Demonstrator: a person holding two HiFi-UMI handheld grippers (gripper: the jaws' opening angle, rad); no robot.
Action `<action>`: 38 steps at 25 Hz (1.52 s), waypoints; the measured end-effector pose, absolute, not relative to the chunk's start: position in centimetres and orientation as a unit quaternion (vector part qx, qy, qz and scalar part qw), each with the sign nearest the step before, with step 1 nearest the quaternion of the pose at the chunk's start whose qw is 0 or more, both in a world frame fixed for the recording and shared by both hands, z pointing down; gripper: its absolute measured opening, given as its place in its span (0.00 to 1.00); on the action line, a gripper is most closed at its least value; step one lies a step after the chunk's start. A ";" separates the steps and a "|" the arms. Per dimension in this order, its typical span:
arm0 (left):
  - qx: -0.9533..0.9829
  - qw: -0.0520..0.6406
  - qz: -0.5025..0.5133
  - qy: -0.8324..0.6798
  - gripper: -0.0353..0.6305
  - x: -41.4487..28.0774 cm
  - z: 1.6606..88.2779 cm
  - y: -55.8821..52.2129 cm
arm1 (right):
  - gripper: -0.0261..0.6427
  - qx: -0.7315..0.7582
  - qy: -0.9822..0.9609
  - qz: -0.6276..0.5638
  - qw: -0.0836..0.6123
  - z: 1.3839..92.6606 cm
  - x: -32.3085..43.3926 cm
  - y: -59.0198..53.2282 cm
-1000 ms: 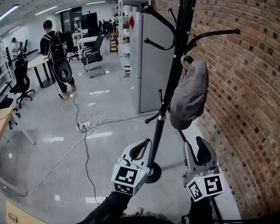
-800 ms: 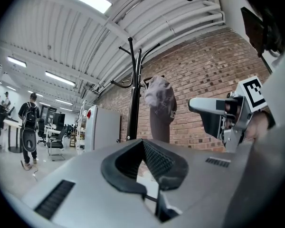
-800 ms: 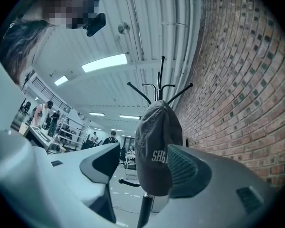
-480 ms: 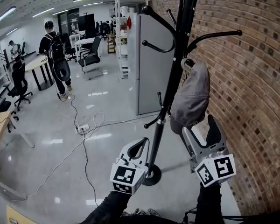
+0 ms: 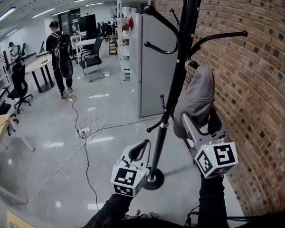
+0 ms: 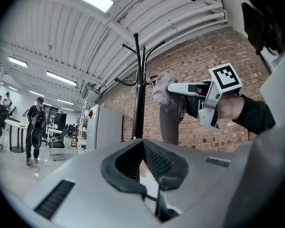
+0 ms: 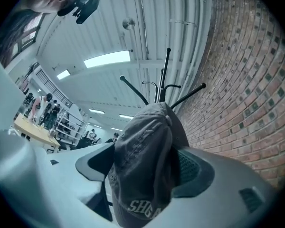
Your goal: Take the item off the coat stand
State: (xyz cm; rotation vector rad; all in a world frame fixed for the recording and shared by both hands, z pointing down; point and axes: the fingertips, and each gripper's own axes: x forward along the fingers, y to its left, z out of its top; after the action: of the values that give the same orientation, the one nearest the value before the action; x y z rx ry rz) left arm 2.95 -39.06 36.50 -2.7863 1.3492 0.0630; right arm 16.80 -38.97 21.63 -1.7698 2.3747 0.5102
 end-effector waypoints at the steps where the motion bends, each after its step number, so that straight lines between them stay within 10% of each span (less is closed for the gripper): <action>1: -0.900 0.022 0.019 0.435 0.06 2.9 36.6 -39.0 | 0.61 -0.589 0.788 0.169 0.066 21.6 16.8 -39.2; 5: -0.898 0.021 0.016 0.439 0.06 2.5 36.7 -39.2 | 0.59 -0.586 0.792 0.158 0.063 21.8 16.6 -39.9; 17: -0.895 0.019 0.015 0.446 0.06 1.7 36.5 -39.6 | 0.07 -0.595 0.782 0.185 0.012 21.6 16.6 -40.1; 38: -0.903 0.020 0.015 0.429 0.06 2.9 36.4 -39.2 | 0.06 -0.577 0.774 0.255 0.053 15.1 17.1 -34.5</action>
State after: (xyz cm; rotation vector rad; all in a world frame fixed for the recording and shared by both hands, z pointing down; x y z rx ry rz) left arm 2.89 -39.23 36.35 -2.8006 1.3297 0.0453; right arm 17.09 -34.55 15.11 -1.7538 2.3538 0.7768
